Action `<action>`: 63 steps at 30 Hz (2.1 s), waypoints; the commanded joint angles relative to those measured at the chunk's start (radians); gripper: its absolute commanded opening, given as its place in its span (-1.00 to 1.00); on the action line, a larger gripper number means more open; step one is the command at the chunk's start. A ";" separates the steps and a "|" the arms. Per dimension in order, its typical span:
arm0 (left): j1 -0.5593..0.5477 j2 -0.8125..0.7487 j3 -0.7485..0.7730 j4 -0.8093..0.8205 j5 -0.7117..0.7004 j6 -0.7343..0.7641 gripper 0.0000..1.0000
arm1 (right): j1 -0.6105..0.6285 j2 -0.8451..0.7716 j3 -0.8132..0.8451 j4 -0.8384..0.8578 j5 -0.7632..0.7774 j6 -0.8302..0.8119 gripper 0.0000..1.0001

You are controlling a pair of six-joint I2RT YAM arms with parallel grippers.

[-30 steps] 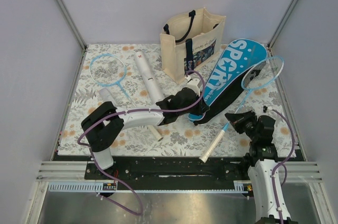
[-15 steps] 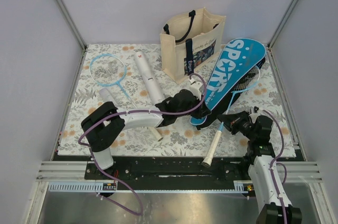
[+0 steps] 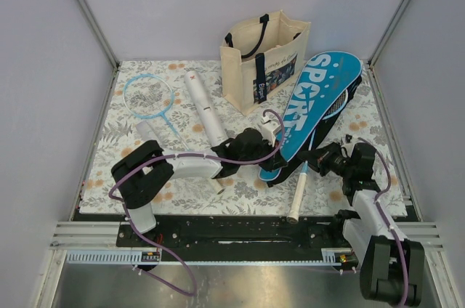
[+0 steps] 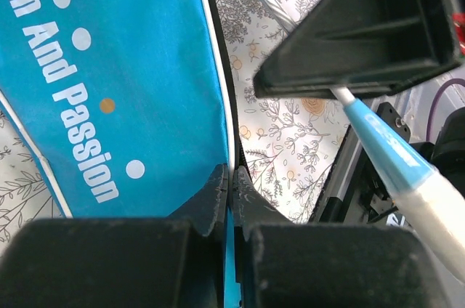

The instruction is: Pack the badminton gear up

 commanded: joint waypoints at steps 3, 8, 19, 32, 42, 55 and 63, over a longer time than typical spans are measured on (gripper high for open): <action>-0.007 -0.073 -0.018 0.088 0.082 0.009 -1.00 | -0.029 0.113 0.107 0.068 -0.004 -0.226 -1.00; -0.011 -0.110 -0.038 0.100 0.088 -0.027 -1.00 | -0.029 0.177 0.133 0.084 0.067 -0.305 -1.00; -0.061 -0.165 -0.091 0.089 0.036 -0.005 -1.00 | -0.029 0.314 0.159 0.206 0.220 -0.244 -1.00; -0.116 -0.225 -0.170 0.115 -0.043 -0.058 -1.00 | -0.029 0.423 0.163 0.407 0.429 -0.184 -1.00; -0.144 -0.248 -0.193 0.132 -0.077 -0.096 -1.00 | -0.009 0.590 0.189 0.593 0.492 -0.184 -1.00; -0.149 -0.156 -0.178 0.118 -0.223 -0.106 -1.00 | 0.128 0.707 0.304 0.449 0.581 -0.188 -0.31; -0.147 -0.099 -0.117 0.052 -0.329 -0.129 -1.00 | 0.128 0.491 0.326 -0.076 0.685 -0.280 0.22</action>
